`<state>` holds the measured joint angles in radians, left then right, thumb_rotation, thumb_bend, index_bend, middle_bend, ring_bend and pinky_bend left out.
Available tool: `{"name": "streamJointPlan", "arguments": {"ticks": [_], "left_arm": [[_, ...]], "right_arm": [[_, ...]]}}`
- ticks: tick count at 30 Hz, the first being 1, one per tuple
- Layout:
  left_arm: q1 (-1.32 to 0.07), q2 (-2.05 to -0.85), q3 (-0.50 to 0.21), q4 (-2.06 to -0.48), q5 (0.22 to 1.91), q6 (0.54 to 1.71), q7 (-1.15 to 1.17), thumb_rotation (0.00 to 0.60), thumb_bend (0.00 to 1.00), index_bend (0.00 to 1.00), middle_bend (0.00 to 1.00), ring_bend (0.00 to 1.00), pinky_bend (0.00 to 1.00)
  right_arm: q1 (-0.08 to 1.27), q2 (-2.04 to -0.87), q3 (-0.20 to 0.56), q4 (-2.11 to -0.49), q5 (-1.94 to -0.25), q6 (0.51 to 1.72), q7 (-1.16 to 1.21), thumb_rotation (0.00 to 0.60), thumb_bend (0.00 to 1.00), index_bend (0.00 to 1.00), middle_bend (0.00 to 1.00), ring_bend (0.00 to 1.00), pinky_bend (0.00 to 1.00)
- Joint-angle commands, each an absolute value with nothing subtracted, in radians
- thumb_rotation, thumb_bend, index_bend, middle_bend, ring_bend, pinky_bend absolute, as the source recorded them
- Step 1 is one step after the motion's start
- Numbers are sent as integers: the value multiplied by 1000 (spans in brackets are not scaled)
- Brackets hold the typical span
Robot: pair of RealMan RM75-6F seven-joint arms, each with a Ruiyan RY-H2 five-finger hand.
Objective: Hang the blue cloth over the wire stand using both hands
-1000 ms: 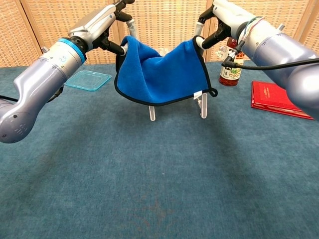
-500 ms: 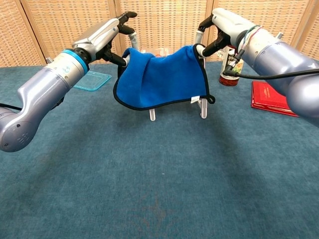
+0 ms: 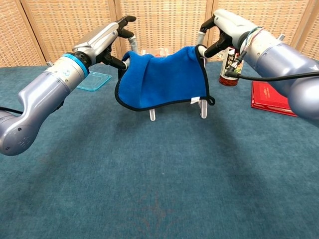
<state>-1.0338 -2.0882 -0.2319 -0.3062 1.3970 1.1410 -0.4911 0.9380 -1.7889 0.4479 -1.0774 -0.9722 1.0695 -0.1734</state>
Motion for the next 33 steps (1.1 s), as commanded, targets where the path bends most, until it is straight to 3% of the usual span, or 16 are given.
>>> {"name": "streamJointPlan", "arguments": {"ticks": [1, 11, 16, 29, 32, 33], "left_arm": [[-1033, -2086, -231, -305, 1397, 1144, -491, 600, 464, 709, 0, 0, 0], [-1024, -2077, -221, -312, 1401, 1141, -481, 600, 450, 708, 0, 0, 0], [-1020, -2072, -216, -318, 1405, 1140, -475, 600, 444, 625, 0, 0, 0], [-1014, -2055, -217, -341, 1400, 1136, -453, 600, 442, 539, 0, 0, 0], [-1012, -2051, -216, -347, 1401, 1135, -448, 600, 440, 516, 0, 0, 0], [-1012, -2050, -216, -350, 1400, 1135, -448, 600, 440, 506, 0, 0, 0]], "right_arm": [[935, -1786, 451, -1078, -970, 1066, -169, 600, 569, 654, 242, 50, 84], [929, -1781, 455, -1069, -968, 1067, -184, 600, 569, 654, 241, 50, 84], [926, -1782, 455, -1058, -969, 1071, -190, 600, 557, 654, 241, 50, 84], [915, -1783, 471, -1018, -936, 1053, -194, 600, 555, 645, 240, 50, 84], [909, -1773, 469, -1034, -940, 1042, -176, 600, 542, 506, 221, 50, 84], [907, -1769, 467, -1040, -942, 1037, -172, 600, 531, 416, 204, 50, 84]]}}
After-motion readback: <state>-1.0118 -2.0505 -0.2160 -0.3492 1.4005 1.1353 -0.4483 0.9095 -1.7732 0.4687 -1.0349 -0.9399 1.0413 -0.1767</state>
